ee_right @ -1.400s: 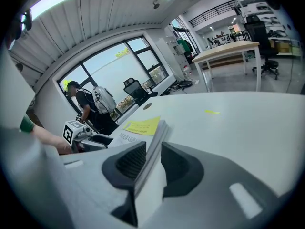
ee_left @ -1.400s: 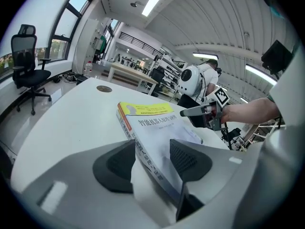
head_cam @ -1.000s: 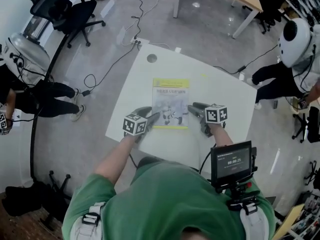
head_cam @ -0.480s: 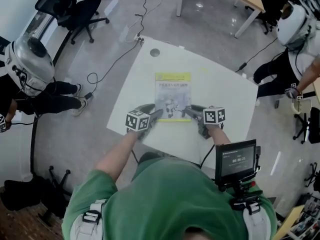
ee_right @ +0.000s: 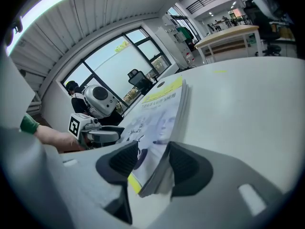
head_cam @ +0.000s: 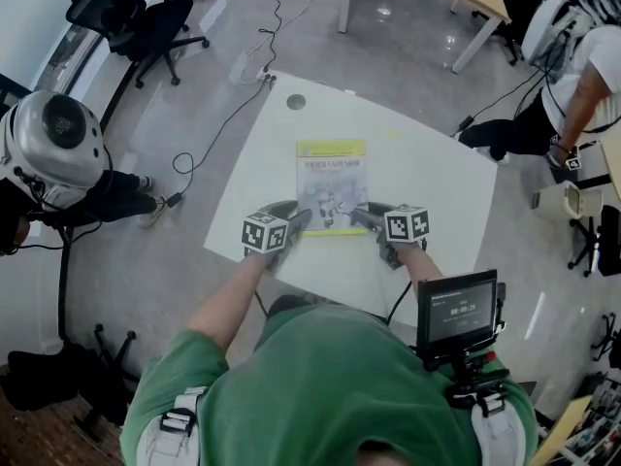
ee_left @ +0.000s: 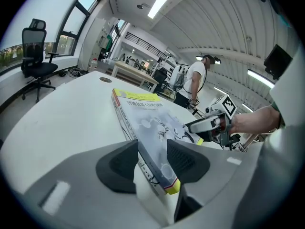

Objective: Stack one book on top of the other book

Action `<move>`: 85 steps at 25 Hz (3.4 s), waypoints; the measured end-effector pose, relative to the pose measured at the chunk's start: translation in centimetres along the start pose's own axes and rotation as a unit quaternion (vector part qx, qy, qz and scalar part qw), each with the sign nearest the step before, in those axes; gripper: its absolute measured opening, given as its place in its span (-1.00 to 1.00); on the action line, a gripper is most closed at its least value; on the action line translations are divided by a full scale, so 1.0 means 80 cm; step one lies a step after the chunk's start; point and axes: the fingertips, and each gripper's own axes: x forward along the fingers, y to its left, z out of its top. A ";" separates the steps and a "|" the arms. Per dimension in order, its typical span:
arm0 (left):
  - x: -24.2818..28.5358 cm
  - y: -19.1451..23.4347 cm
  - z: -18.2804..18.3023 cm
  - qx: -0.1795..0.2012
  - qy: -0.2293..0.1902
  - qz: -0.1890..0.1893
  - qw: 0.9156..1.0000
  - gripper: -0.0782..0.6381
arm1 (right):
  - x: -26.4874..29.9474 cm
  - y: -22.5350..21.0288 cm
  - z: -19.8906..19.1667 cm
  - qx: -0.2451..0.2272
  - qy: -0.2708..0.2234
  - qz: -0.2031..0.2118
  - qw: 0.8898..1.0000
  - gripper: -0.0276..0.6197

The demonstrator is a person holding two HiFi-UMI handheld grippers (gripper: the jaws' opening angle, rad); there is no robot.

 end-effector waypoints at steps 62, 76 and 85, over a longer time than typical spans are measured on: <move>-0.193 -0.248 0.025 0.085 -0.282 0.037 0.955 -0.76 | -0.239 0.216 -0.036 -0.197 -0.271 0.003 0.942 -0.91; -0.257 -0.300 -0.015 0.115 -0.295 0.002 0.949 -0.76 | -0.254 0.293 -0.086 -0.221 -0.292 -0.010 0.931 -0.91; -0.248 -0.301 -0.007 0.121 -0.290 -0.016 0.949 -0.76 | -0.260 0.289 -0.088 -0.222 -0.290 -0.025 0.931 -0.91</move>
